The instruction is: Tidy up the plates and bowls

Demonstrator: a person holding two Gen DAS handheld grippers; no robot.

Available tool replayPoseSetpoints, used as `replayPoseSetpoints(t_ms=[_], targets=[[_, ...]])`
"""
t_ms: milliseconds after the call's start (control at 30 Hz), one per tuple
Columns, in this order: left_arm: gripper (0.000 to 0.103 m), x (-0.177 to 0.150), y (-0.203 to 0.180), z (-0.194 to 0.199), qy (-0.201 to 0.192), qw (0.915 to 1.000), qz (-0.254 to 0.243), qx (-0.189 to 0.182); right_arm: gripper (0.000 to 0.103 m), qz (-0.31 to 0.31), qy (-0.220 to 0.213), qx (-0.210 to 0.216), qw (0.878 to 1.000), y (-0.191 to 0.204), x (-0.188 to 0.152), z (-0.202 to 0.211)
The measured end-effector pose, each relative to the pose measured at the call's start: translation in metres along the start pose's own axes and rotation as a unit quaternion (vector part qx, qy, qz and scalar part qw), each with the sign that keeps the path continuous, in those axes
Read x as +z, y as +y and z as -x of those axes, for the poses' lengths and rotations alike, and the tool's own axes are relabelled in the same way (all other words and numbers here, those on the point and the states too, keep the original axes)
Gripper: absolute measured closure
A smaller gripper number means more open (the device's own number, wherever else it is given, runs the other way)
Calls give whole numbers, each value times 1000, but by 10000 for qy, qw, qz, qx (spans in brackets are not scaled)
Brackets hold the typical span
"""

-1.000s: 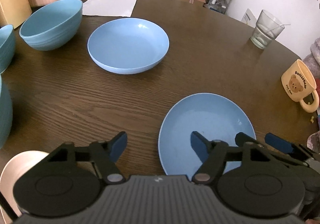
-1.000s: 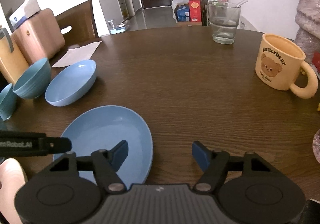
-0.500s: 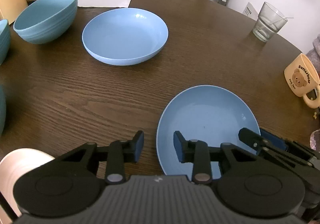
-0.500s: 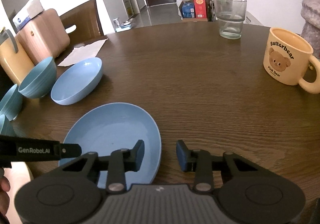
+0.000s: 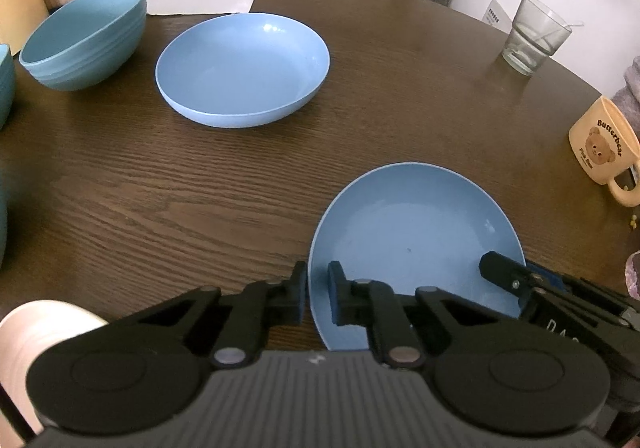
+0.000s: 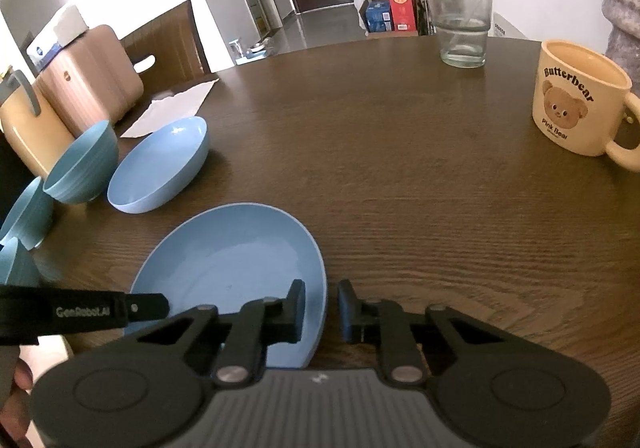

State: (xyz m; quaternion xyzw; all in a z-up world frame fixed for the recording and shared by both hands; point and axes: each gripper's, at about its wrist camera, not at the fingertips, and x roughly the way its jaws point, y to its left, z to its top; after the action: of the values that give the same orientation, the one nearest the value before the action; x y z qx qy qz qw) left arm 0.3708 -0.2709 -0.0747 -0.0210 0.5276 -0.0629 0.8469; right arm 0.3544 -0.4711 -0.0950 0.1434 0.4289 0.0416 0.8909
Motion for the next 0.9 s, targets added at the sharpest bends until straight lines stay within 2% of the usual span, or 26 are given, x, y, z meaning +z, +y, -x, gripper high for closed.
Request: replayPoseSetpoints(t_ms=[400,900], targets=[[91,-2,-2,1,-48,10000,-23,67,93,0,-41,44,10000,1,-2,0],[91,-5,-2,4,-94,9999,10,114,93,24,-41,86,10000,2,-2,1]])
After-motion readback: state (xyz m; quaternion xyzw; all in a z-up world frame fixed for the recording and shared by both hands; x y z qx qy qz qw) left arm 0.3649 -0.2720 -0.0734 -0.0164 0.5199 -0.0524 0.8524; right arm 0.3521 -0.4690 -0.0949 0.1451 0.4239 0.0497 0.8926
